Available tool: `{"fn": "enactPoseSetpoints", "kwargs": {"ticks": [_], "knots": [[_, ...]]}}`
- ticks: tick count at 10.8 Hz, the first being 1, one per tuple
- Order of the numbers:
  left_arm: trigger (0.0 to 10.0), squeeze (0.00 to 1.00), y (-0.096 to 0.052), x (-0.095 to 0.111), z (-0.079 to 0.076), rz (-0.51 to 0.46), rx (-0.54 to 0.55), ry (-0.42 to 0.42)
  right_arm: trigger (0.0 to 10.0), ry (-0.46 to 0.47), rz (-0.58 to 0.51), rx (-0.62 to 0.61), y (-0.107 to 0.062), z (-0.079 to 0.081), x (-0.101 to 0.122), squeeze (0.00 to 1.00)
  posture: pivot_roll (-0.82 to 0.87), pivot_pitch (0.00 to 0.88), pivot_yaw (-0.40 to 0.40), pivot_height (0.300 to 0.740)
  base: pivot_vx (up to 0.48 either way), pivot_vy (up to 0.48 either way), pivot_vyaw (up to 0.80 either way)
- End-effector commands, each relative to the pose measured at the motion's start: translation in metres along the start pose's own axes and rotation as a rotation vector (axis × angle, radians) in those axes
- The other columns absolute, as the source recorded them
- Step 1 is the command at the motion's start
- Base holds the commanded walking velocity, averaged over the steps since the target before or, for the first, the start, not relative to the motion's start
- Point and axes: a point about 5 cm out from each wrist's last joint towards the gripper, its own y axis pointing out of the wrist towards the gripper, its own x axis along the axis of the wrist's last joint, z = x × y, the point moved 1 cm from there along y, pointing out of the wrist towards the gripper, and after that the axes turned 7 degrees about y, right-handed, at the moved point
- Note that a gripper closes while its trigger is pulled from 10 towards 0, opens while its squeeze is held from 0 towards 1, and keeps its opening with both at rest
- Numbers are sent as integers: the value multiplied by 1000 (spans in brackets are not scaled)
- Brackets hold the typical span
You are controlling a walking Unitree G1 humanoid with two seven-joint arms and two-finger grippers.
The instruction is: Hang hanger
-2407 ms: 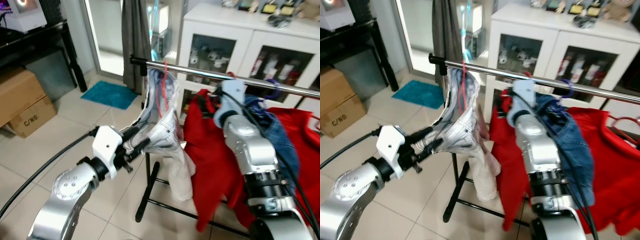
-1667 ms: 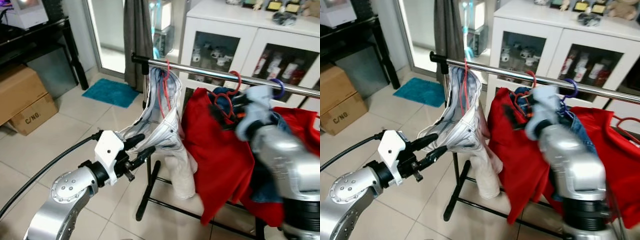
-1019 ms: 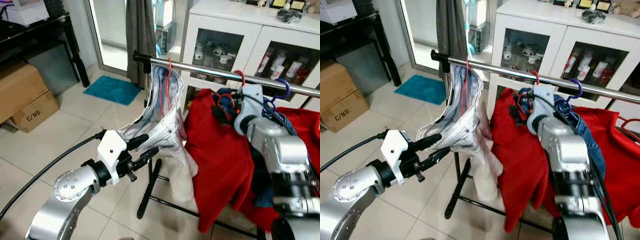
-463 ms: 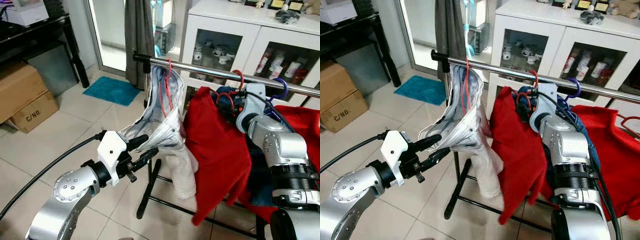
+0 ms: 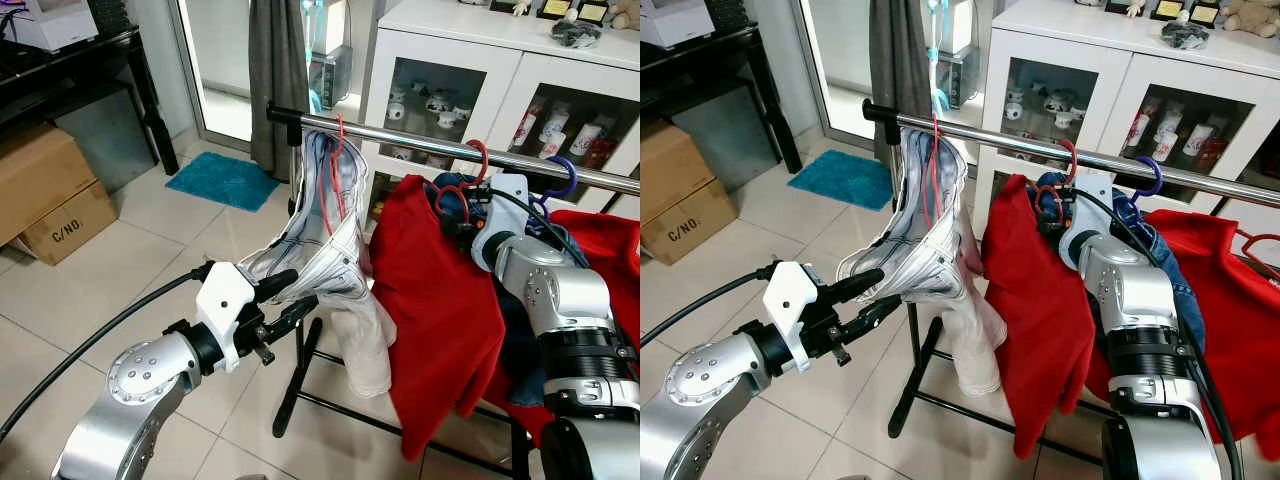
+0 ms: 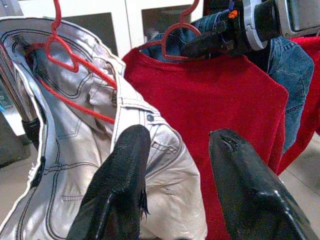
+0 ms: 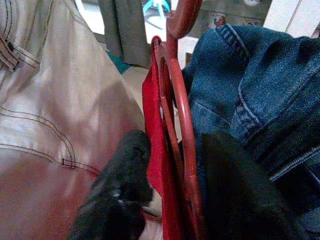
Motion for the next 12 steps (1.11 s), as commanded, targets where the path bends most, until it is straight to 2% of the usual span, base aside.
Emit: {"fn": "enactPoseSetpoints", "kwargs": {"ticks": [1,9,10,11,12], "knots": [[10000,0,2,0,-1,6,-9,16,0,-4,-23,11,0,1,9,0,122,0,-35,740,0,0,0],[10000,0,8,-6,-5,15,2,11,0,-8,-23,22,-4,-1,8,0,93,0,-37,740,0,0,0],[10000,0,10,-9,-5,30,30,14,0,-10,-57,26,-6,-1,12,0,91,0,-42,740,0,0,0],[10000,0,11,-14,1,71,83,30,0,-11,-120,37,-9,1,20,0,91,0,-47,740,0,0,0],[10000,0,11,-15,9,71,149,44,0,-13,-195,42,-14,4,29,0,91,0,-53,740,0,0,0]]}}
